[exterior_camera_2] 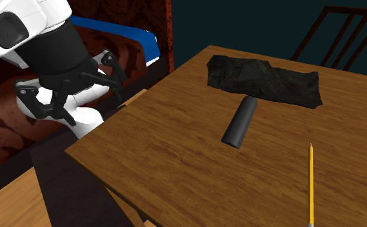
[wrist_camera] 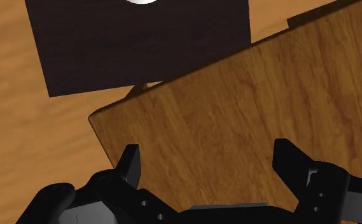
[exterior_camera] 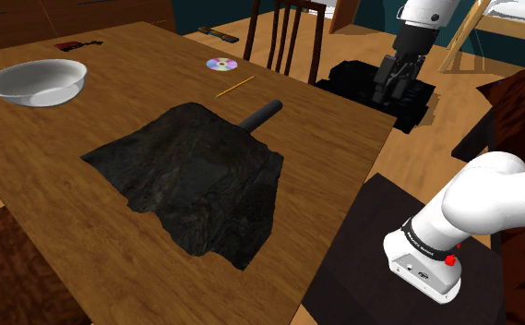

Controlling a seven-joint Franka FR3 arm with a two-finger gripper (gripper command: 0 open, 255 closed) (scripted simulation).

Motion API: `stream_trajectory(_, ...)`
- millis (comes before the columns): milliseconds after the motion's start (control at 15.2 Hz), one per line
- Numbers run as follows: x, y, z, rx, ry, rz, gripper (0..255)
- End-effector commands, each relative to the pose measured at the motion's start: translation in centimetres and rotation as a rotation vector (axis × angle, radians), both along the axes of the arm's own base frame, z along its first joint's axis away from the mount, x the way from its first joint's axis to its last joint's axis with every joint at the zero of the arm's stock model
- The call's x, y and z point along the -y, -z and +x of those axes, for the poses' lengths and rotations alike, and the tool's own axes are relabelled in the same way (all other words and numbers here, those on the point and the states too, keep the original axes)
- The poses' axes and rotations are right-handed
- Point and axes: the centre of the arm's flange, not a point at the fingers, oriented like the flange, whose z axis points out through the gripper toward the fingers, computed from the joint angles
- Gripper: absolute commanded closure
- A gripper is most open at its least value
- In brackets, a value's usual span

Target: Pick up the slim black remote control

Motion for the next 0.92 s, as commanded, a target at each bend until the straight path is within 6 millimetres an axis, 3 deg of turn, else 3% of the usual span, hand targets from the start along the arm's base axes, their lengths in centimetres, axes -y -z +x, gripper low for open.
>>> stream_trajectory(0, 0.0, 0.0, 0.0, 0.0, 0.0, 0.0, 0)
stream_trajectory(396, -8.8, -0.3, 0.5, 0.035, 0.283, -0.082, 0)
stream_trajectory(858, -18.4, 0.3, 4.1, 0.076, 0.612, -0.177, 0)
